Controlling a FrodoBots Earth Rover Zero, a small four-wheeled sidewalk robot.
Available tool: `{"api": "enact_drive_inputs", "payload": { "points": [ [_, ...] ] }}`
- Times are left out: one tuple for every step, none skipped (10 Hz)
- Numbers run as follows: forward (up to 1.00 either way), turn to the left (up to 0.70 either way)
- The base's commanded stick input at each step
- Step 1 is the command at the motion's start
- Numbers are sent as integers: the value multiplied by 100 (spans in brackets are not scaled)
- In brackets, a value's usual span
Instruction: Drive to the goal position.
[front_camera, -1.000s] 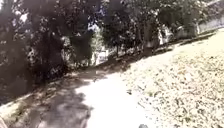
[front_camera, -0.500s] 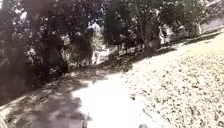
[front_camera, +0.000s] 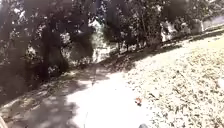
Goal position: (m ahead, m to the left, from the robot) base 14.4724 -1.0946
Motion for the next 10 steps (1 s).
{"api": "enact_drive_inputs", "payload": {
  "points": [
    [50, 0],
    [50, 0],
    [50, 0],
    [50, 0],
    [50, 0],
    [50, 0],
    [50, 0],
    [50, 0],
    [50, 0],
    [50, 0]
  ]
}}
